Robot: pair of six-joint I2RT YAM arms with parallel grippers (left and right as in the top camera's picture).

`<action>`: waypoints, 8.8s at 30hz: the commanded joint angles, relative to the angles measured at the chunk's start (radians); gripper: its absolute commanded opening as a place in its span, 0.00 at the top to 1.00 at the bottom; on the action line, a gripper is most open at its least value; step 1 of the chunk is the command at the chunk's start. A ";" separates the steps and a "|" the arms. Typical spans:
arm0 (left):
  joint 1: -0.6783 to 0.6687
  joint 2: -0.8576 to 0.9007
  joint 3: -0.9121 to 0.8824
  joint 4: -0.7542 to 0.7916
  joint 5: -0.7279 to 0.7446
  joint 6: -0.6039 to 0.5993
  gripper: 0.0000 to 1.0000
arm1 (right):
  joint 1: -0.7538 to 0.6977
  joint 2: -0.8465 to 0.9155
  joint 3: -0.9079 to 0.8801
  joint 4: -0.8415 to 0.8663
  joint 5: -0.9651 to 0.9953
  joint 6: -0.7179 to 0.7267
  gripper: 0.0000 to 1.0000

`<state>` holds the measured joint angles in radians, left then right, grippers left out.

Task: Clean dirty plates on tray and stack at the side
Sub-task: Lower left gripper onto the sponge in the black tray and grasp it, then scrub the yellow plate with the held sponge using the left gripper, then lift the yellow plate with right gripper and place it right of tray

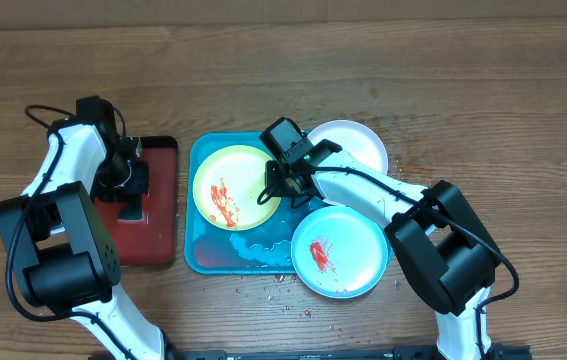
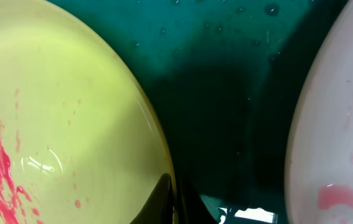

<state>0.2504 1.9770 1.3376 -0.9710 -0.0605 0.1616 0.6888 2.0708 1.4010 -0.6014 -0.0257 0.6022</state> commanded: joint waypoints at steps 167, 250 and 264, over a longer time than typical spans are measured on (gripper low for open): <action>-0.589 -0.013 -0.029 -0.007 -0.331 -0.714 0.96 | -0.054 0.023 -0.050 -0.037 -0.118 0.083 0.96; -0.287 -0.014 0.645 -0.394 0.009 -0.401 0.96 | 0.529 -0.181 0.211 -0.471 1.553 0.084 0.96; -0.288 -0.014 0.645 -0.417 0.010 -0.401 0.96 | 0.274 -0.289 0.211 -0.489 0.509 0.010 0.96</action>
<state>-0.0376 1.9682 1.9709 -1.3884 -0.0395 -0.2550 1.0672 1.9026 1.5879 -1.0946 0.7940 0.6628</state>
